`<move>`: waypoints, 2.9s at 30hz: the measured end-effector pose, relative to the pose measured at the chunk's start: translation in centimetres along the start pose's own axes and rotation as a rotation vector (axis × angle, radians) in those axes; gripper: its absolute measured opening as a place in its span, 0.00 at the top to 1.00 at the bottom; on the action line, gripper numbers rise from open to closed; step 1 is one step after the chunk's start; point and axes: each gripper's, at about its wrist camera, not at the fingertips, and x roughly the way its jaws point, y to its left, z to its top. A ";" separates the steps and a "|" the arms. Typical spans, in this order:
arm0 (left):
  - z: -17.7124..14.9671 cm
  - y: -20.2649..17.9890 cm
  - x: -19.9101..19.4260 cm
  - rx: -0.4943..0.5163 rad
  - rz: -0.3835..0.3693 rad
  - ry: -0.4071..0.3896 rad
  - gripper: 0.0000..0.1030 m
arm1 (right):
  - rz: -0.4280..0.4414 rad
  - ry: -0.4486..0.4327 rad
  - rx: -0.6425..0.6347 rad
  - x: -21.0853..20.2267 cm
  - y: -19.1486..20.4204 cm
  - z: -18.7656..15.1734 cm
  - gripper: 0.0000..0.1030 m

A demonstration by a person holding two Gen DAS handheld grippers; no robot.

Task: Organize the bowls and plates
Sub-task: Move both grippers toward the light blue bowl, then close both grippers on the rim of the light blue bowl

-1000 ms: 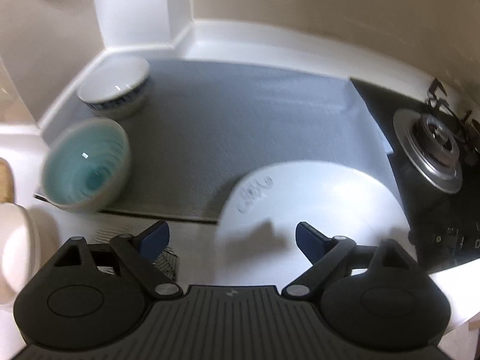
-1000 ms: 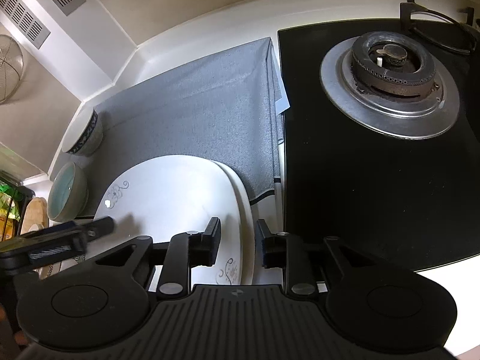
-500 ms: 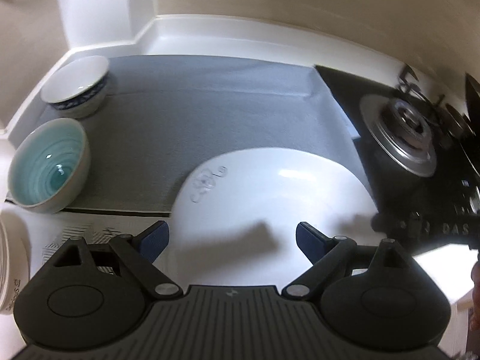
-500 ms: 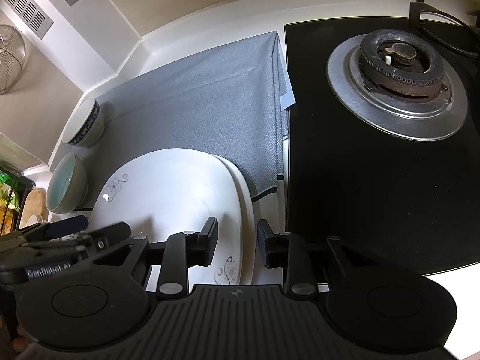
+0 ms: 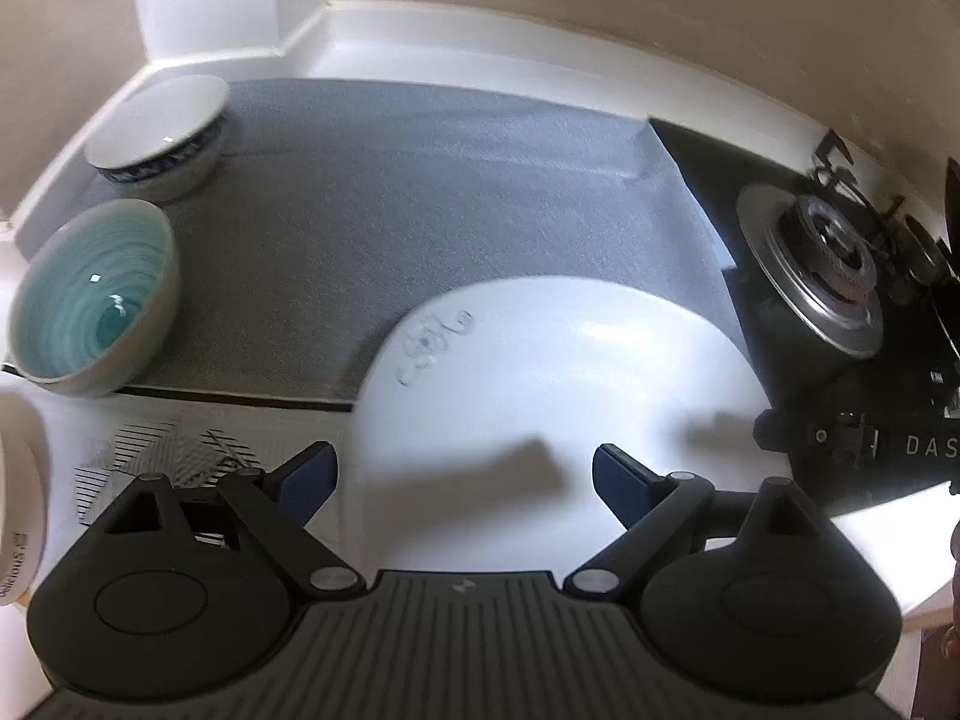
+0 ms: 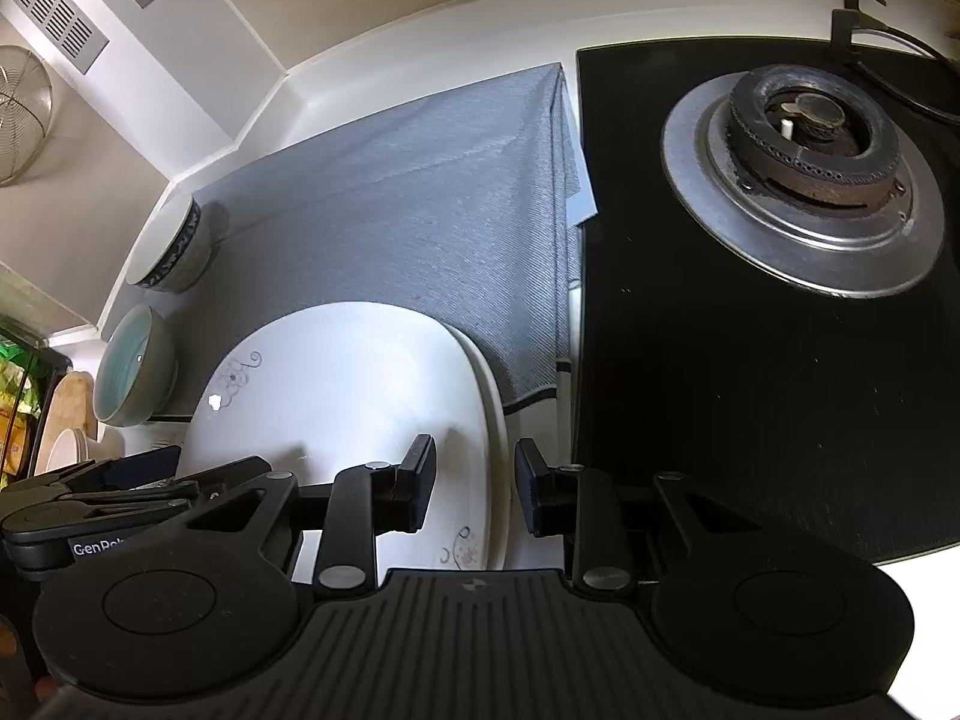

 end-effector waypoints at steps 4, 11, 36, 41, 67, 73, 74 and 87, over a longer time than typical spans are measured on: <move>0.4 1.3 -1.9 -0.032 0.037 -0.057 0.07 | 0.032 -0.009 -0.037 -0.2 1.2 0.9 0.57; 0.1 6.6 -6.1 -0.191 0.124 -0.132 0.00 | 0.141 -0.008 -0.192 0.1 6.5 2.5 0.41; -4.1 27.2 -12.0 -0.531 0.351 -0.117 0.00 | 0.229 0.092 -0.442 9.0 25.7 2.7 0.31; -0.3 26.7 -9.8 -0.397 0.242 -0.118 0.00 | 0.162 0.073 -0.375 9.7 25.1 3.2 0.31; 7.8 25.8 4.0 -0.221 0.067 0.154 0.33 | 0.099 0.145 -0.324 18.0 26.5 4.9 0.51; 7.9 25.3 4.8 -0.195 0.054 0.183 0.80 | 0.107 0.133 -0.355 18.2 27.0 4.6 0.79; 7.9 25.3 4.9 -0.196 0.059 0.187 0.82 | 0.096 0.126 -0.368 18.2 27.1 4.5 0.81; 7.5 24.7 4.1 -0.171 0.070 0.155 0.84 | 0.063 0.100 -0.420 17.7 27.4 3.9 0.84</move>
